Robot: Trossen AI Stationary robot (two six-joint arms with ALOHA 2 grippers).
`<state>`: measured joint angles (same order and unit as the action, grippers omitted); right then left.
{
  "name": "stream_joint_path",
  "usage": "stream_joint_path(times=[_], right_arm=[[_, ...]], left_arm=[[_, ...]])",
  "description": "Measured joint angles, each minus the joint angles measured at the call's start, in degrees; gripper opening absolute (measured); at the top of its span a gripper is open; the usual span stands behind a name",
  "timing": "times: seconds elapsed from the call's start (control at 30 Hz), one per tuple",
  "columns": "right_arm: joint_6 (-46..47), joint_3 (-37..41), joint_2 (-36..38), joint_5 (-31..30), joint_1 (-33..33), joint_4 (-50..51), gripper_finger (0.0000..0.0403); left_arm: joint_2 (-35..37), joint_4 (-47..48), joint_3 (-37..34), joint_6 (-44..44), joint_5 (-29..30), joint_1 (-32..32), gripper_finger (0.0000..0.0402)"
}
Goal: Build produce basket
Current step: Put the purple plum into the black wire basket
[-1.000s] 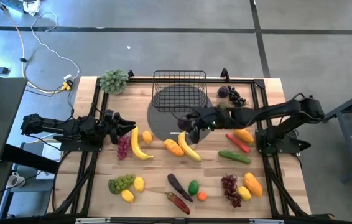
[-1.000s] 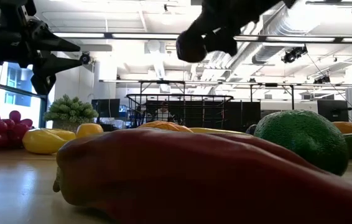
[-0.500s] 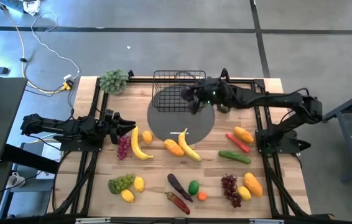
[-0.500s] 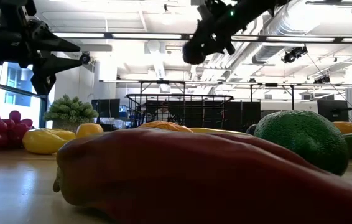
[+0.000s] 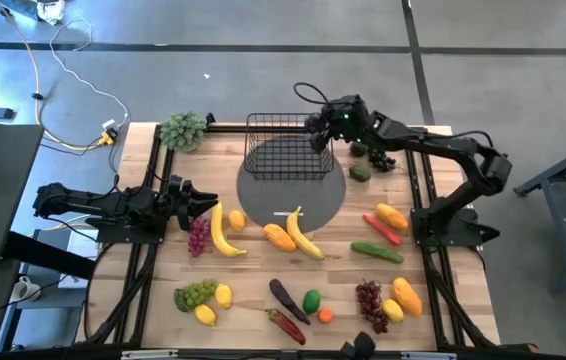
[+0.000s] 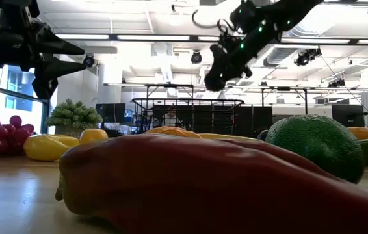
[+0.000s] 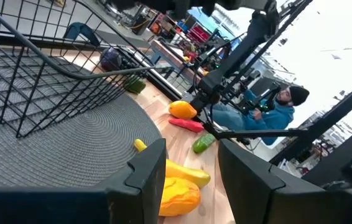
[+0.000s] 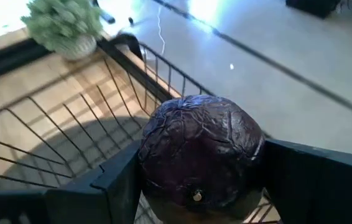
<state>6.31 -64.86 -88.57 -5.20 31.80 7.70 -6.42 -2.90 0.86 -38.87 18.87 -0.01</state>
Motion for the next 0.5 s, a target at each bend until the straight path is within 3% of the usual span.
stream_joint_path(times=[0.5], right_arm=[[-2.0, 0.0, -8.8, 2.2, 0.5, -0.3, 0.0250]], left_arm=[[0.0, 0.0, 0.0, -2.5, -0.1, 0.0, 0.0135]])
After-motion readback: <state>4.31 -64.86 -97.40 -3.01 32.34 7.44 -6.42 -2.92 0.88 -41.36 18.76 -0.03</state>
